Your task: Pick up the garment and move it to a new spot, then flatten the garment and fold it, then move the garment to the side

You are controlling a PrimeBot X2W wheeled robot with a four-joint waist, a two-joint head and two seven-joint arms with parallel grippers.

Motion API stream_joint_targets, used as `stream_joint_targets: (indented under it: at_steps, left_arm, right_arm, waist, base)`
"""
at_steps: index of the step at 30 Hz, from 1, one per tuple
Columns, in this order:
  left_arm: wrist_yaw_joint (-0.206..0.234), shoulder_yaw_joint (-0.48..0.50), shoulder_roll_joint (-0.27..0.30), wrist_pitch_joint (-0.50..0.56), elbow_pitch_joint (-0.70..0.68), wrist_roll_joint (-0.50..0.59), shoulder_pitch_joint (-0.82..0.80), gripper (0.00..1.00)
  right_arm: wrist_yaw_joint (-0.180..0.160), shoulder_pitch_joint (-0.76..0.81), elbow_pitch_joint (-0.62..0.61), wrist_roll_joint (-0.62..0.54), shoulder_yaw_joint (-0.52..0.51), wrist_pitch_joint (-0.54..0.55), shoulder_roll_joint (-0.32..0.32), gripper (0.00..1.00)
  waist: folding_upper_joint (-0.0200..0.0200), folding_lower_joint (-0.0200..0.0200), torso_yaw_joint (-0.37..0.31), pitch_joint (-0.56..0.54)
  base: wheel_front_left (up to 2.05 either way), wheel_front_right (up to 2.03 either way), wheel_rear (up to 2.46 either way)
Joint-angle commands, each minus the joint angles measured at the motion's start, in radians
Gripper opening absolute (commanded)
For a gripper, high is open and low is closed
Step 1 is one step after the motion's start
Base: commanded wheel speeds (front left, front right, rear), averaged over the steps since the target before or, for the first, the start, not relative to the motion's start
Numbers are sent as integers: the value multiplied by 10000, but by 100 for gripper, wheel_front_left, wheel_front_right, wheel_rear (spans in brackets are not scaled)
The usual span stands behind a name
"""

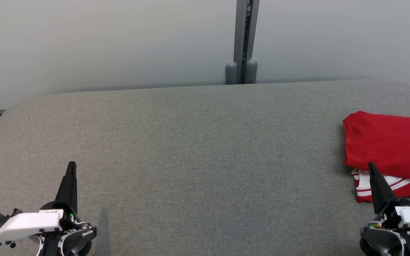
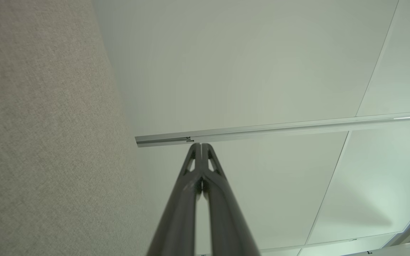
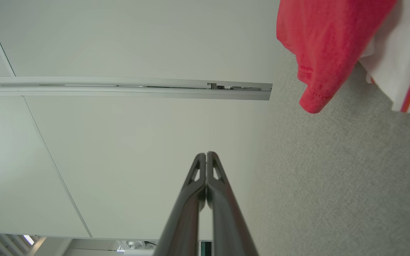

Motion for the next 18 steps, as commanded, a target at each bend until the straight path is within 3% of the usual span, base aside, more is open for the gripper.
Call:
stream_joint_targets:
  at_steps: [1,18]
  left_arm:
    - [-47,41,44,38,6,-9,-150,0]
    - [-47,40,44,37,4,-10,-149,0]
  right_arm:
    - [2,-88,-28,21,-16,38,-41,0]
    - [2,-88,-28,23,-13,36,-41,0]
  waist:
    - [-1,0,0,0]
    - [-1,0,0,0]
  base:
    - [0,0,0]
    - [0,0,0]
